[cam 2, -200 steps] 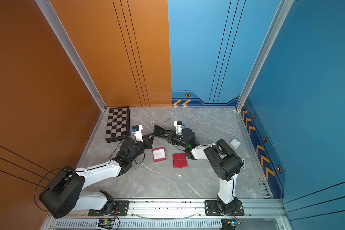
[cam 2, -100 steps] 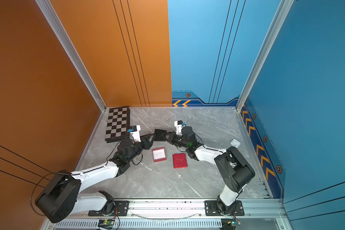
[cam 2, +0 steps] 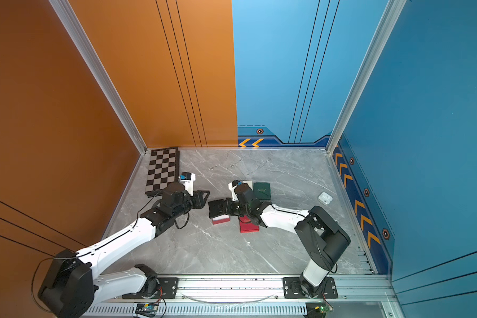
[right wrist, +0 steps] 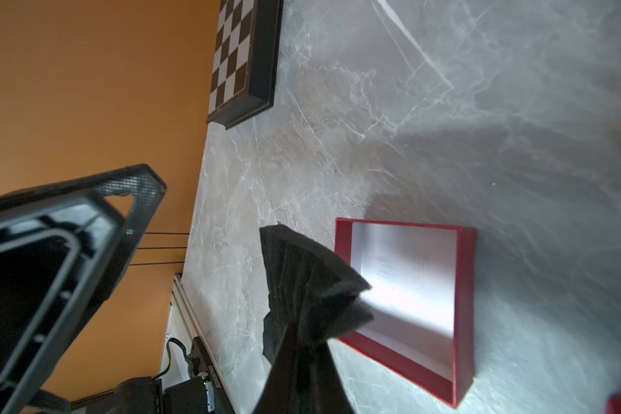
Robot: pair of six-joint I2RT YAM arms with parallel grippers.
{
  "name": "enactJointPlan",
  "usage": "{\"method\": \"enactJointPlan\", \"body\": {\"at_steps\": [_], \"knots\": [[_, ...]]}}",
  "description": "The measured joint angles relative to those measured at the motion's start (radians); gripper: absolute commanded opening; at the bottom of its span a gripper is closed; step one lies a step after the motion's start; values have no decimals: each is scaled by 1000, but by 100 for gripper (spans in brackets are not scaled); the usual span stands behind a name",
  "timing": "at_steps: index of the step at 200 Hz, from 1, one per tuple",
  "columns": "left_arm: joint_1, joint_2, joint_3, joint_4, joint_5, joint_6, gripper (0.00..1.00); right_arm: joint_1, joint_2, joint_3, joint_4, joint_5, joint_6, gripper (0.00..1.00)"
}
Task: Take the necklace out of the lift-off lid jewelry box
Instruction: Place the inner lining in the jewelry box.
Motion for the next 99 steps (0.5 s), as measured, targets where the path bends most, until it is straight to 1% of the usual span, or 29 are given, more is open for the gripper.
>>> {"method": "enactJointPlan", "body": {"at_steps": [31, 47, 99], "knots": [[-19, 74, 7, -86, 20, 13, 33, -1, 37, 32, -39, 14, -34, 9], [-30, 104, 10, -115, 28, 18, 33, -1, 51, 43, -55, 17, -52, 9], [-62, 129, 22, -145, 37, 24, 33, -1, 80, 62, -92, 18, -94, 9]]}}
